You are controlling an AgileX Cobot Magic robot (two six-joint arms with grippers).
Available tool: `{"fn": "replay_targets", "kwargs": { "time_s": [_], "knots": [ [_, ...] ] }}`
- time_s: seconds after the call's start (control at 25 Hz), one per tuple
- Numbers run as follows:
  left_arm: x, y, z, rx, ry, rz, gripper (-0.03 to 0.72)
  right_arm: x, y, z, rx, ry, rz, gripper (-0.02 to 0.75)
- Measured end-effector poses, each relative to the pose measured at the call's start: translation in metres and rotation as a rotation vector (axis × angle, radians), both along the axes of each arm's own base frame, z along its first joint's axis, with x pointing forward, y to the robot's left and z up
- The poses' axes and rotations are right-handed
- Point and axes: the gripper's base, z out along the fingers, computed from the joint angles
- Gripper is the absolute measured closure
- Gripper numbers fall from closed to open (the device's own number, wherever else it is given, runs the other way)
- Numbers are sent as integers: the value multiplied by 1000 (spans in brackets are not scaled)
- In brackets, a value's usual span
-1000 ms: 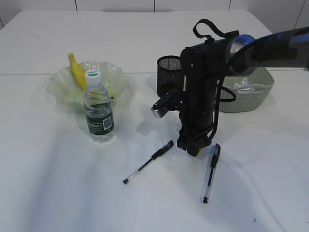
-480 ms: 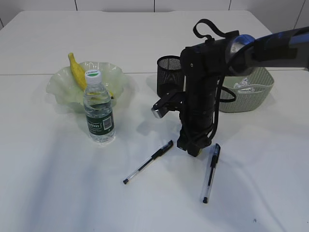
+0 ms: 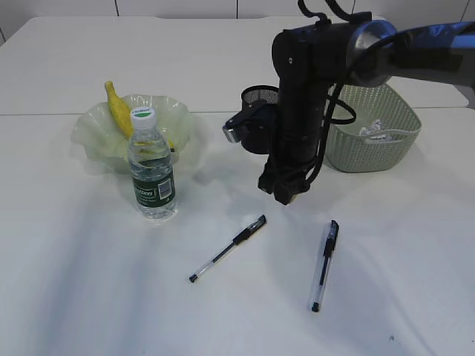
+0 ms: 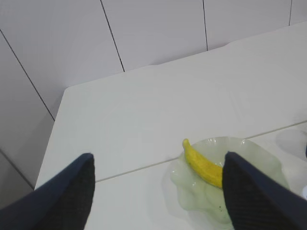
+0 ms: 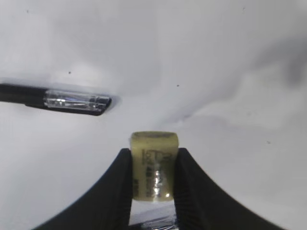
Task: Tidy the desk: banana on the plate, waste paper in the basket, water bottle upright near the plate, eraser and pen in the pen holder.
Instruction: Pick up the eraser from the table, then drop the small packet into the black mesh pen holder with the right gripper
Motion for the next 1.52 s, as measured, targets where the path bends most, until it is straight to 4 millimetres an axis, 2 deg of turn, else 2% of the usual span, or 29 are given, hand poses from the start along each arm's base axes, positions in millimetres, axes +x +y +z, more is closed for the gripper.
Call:
{"fn": "replay_targets", "kwargs": {
  "time_s": [0.28,0.6,0.8,1.04,1.52],
  "knots": [
    [0,0,0,0,0,0,99,13,5,27,46,-87,-77,546],
    [0,0,0,-13,2,0,99,22,9,51,86,-167,-88,546],
    [0,-1,0,-42,7,1,99,25,11,57,101,-198,-88,546],
    [0,-1,-1,-44,9,2,99,36,16,61,165,-327,-91,546],
    [0,-1,-1,-45,9,2,99,55,16,72,234,-546,-216,547]
  ]
}}
